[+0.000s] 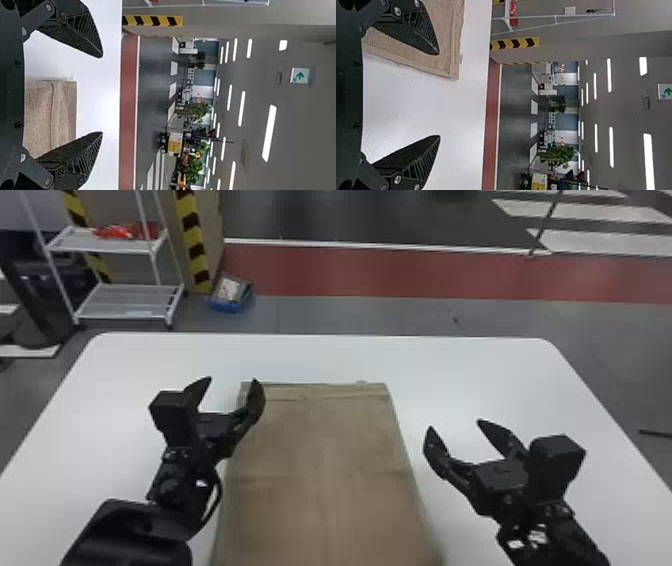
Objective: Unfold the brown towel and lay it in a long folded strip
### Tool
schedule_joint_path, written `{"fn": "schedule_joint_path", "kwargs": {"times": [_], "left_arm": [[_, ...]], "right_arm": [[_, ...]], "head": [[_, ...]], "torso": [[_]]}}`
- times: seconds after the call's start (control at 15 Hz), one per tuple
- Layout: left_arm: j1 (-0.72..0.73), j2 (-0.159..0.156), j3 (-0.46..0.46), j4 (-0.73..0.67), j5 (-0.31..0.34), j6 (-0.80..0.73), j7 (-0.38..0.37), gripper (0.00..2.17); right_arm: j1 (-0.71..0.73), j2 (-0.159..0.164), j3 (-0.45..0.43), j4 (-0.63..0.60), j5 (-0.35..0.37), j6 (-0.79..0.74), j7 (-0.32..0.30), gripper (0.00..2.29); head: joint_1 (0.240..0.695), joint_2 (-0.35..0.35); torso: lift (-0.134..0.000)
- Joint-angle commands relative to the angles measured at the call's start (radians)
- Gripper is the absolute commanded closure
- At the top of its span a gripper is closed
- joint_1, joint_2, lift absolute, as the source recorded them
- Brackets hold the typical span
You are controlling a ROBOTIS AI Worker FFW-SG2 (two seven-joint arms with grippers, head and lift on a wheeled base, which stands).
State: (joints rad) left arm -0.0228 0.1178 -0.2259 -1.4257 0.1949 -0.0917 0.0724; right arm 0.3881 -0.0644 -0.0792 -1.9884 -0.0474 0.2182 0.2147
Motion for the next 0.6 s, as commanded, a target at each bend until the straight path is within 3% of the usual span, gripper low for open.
{"fn": "schedule_joint_path", "kwargs": {"times": [0.0,0.53], "left_arm": [[-0.045,-0.009,0.002,0.056,0.006,0.017,-0.005,0.21],[-0.112,-0.029,-0.012,0.157,-0.012,0.112,-0.052,0.33]], "right_arm": [[-0.009,0.0,0.009,0.007,0.009,0.008,0.0,0.14],[-0.017,-0.011,0.03,0.017,0.014,0.011,0.0,0.14]], "head": [[0.695,-0.077],[0.695,-0.075]], "torso": [[-0.12],[-0.12]]}}
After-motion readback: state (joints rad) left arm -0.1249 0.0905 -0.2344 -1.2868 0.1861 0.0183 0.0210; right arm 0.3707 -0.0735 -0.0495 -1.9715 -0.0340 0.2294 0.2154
